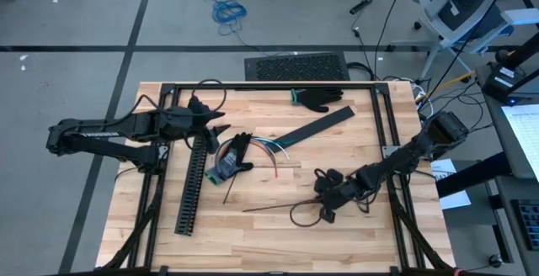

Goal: Ziptie cables
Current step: Wrap the cable wires with the black zip tie

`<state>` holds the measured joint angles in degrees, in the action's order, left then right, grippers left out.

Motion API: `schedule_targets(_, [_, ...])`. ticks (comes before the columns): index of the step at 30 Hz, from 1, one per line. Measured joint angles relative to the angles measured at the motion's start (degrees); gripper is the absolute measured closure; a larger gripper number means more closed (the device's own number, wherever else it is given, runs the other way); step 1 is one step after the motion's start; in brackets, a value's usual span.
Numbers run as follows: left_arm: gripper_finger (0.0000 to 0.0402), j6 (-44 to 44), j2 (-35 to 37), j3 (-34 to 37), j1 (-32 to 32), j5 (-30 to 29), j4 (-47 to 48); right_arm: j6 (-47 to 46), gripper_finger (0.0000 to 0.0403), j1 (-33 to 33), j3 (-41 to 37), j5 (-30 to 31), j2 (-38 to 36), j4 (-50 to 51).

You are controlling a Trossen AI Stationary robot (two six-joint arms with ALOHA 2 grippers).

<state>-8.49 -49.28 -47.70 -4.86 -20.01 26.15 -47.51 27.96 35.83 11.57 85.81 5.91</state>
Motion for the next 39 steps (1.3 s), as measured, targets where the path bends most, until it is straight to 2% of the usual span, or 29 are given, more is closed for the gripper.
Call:
schedule_targets(8, [0.0197,0.0,0.0,0.0,0.0,0.4,-3.7,0.2,0.0402,-3.0,0.2,3.5,-8.4,-0.5])
schedule_targets(11, [0.0197,0.3,0.0,0.0,0.0,0.4,-4.3,0.1,0.0402,-3.1,0.3,2.2,-10.3,4.3])
schedule_targets(14, [0.0197,0.3,0.0,0.0,0.0,0.4,-3.6,0.0,0.0395,-2.8,0.3,-1.6,-10.0,12.2])
schedule_targets(17, [0.0197,0.3,0.0,0.0,0.0,0.4,-2.8,2.6,0.0366,-1.2,0.3,-2.8,-8.4,15.9])
schedule_targets(25, [0.0197,0.3,0.0,0.0,0.0,0.4,-2.8,3.4,0.0243,1.5,0.3,-3.1,-3.7,11.1])
schedule_targets(28, [0.0197,0.2,0.0,0.0,0.0,0.4,-2.8,5.5,0.0216,1.8,0.3,-4.1,-1.6,10.7])
schedule_targets(32, [0.0197,0.2,0.0,0.0,0.0,0.3,-2.8,6.4,0.0212,1.8,0.3,-4.3,0.3,7.4])
schedule_targets(39, [0.0197,0.3,0.0,0.0,0.0,-0.1,-2.7,7.9,0.0243,1.7,0.4,-3.7,0.6,7.8])
